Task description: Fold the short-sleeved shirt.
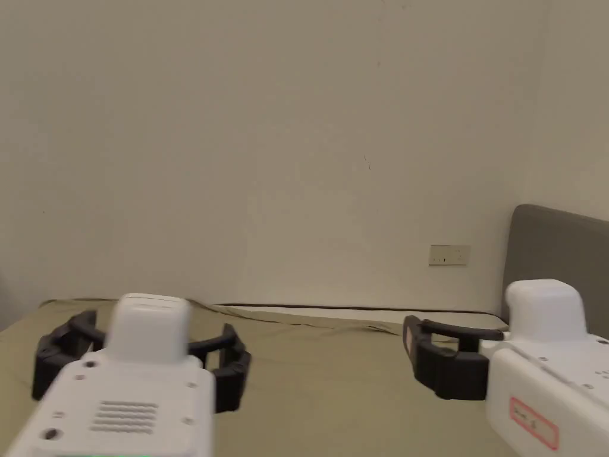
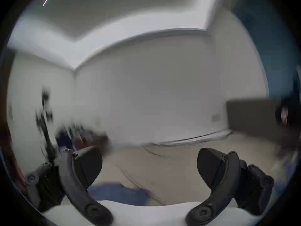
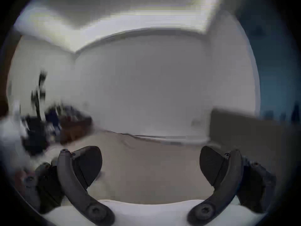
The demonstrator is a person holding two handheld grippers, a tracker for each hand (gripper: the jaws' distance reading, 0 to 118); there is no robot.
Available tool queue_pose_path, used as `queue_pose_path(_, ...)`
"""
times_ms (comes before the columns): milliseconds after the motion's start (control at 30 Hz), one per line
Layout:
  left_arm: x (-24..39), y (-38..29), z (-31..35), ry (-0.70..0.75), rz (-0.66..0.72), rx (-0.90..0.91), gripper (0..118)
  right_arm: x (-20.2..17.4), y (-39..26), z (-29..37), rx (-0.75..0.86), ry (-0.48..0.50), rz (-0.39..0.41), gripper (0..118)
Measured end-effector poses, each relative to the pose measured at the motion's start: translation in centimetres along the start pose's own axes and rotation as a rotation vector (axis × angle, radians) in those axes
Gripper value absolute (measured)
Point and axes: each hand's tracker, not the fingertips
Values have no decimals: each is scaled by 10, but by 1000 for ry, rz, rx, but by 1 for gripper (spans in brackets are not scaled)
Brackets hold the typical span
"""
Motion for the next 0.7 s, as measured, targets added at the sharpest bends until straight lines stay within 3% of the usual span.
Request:
queue_pose_path(33, 10, -3, 7, 21, -21, 42, 118, -13, -13, 1, -11, 11, -16, 118)
queue_pose_path(100, 18, -10, 18, -30, 82, 31, 118, 80, -8, 9, 18, -42, 93, 118)
queue_pose_path(167, 14, -13, 19, -94, 157, -63, 118, 86, -21, 15, 34, -91, 186, 118)
queue_pose_path(200, 14, -14, 18, -104, 183, -115, 118, 90, -25, 19, 39, -88, 188, 118)
queue_pose_path(233, 15, -16, 17, -104, 193, -126, 118, 44, -23, 30, 41, -86, 185, 118)
queue_pose_path(300, 8, -17, 9, -101, 188, -119, 117, 31, -22, 39, 44, -76, 177, 118)
queue_pose_path(333, 6, -17, 9, -105, 200, -115, 95, 41, -18, 38, 51, -75, 174, 110)
queue_pose_path(367, 3, -16, 11, -126, 236, -102, 49, 44, -16, 41, 70, -67, 162, 86)
queue_pose_path(400, 2, -19, 9, -151, 282, -66, 0, 46, -13, 46, 100, -21, 116, 41)
queue_pose_path(433, 1, -21, 8, -160, 314, -53, 0, 48, -12, 50, 115, 7, 75, 6)
queue_pose_path(500, -2, -29, 4, -139, 388, -64, 0, 50, -11, 52, 97, -45, 44, 6)
queue_pose_path(600, 4, -41, 8, -84, 466, 3, 0, 44, -9, 58, 73, -24, 37, 6)
queue_pose_path(700, 11, -47, 20, -92, 464, 91, 0, 61, -17, 56, 61, -82, 90, 6)
